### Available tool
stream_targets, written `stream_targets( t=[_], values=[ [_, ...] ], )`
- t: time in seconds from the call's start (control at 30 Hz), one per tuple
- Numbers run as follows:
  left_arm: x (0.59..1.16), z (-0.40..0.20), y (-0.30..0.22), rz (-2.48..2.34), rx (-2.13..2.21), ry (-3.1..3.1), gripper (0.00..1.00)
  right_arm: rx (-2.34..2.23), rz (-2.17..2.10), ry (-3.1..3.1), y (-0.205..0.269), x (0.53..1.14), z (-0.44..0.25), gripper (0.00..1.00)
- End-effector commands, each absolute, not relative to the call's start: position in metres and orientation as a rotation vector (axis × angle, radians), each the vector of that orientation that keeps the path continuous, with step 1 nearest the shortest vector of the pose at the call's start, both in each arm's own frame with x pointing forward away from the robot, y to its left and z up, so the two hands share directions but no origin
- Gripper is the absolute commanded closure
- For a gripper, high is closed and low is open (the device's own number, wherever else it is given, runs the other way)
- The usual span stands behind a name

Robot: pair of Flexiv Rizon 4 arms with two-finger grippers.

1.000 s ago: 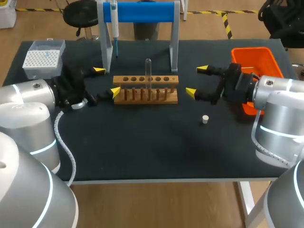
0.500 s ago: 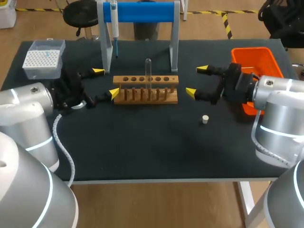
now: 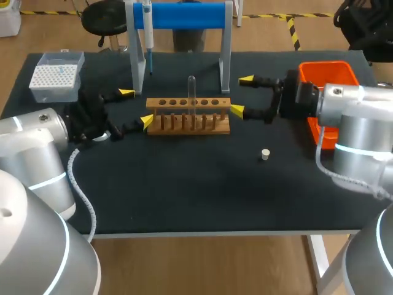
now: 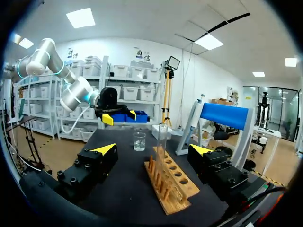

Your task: Invert the test tube, pick up the pipette, mount the tip to pipette, aspirate from beaker and dispense into the tube, eject the tip, return the pipette, and cap with the stopper.

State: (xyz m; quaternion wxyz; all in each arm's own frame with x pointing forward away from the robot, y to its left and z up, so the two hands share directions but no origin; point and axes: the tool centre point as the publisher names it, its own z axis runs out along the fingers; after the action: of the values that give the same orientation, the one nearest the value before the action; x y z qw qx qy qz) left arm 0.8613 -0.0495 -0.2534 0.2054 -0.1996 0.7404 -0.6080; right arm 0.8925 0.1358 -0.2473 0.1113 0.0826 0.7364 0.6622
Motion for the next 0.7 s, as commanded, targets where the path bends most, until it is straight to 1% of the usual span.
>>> stream_targets(
  t=[0.03, 0.33, 0.7],
  values=[
    [0.861, -0.253, -0.051, -1.691, -0.56, 2.061, 0.0, 0.04, 2.125, 2.282, 0.147, 0.917, -0.252, 0.0],
    [0.861, -0.253, -0.051, -1.691, -0.56, 2.061, 0.0, -0.171, 2.228, 2.358, 0.172, 0.918, -0.257, 0.0],
    [0.861, -0.253, -0.051, -1.691, -0.56, 2.061, 0.0, -0.226, 2.246, 2.373, 0.194, 0.922, -0.264, 0.0]
  ],
)
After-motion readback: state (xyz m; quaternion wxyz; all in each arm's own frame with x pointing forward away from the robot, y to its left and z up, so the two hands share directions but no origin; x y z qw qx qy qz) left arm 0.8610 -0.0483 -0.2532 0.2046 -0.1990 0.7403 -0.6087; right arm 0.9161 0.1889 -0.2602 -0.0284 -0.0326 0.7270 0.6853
